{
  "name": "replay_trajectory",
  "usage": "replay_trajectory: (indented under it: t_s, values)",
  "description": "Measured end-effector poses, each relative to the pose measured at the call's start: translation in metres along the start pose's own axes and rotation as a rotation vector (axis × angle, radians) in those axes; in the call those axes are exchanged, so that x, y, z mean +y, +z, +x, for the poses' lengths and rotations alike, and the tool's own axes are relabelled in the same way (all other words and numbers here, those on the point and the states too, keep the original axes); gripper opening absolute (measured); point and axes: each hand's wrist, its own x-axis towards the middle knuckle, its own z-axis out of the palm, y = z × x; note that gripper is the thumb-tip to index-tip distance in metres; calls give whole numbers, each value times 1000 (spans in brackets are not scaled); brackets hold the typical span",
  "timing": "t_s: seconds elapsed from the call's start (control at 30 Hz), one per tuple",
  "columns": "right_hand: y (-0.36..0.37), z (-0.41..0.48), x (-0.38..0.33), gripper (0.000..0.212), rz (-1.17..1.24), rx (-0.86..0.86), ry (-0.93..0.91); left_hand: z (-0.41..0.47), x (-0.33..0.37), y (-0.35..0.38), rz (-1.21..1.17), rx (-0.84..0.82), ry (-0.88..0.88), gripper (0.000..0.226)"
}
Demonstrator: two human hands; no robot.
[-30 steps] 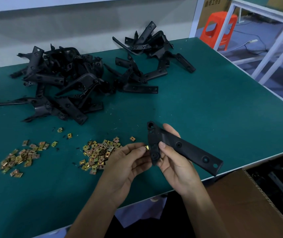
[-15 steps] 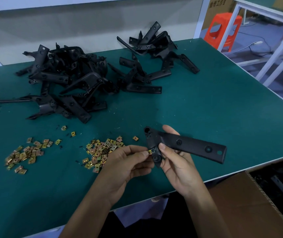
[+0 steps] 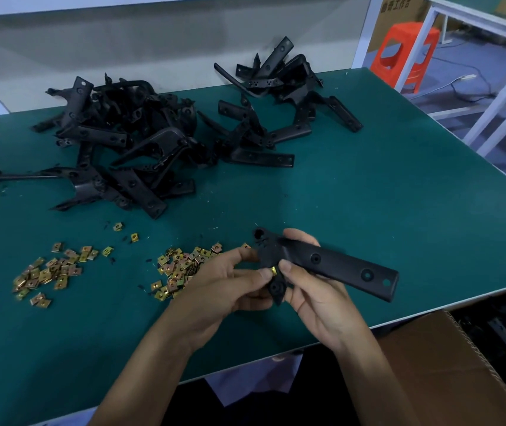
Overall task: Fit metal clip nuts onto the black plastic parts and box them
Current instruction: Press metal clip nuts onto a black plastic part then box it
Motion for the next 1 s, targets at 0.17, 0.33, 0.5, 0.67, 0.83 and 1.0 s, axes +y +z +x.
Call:
replay_trajectory:
  t_s: [0.17, 0.33, 0.5, 0.67, 0.83, 1.0]
  values:
    - [-4, 1, -1, 37, 267, 149, -37, 36, 6, -16, 868, 338, 293, 16]
    - [-6, -1, -3, 34, 337, 141, -20, 57, -6, -28, 1475, 411, 356, 26]
    - [-6, -2, -3, 39, 316, 109, -13, 48, -1, -21, 1101, 390, 421, 6]
    - [-7, -4, -3, 36, 327, 60, 10, 36, 3, -8, 561, 307, 387, 11]
    - [-6, -4, -3, 33, 317, 45, -1, 30, 2, -3, 232, 244, 329, 27]
    - [-8, -4, -3, 34, 321, 40, -2, 28, 3, 1, 9, 258, 256, 23]
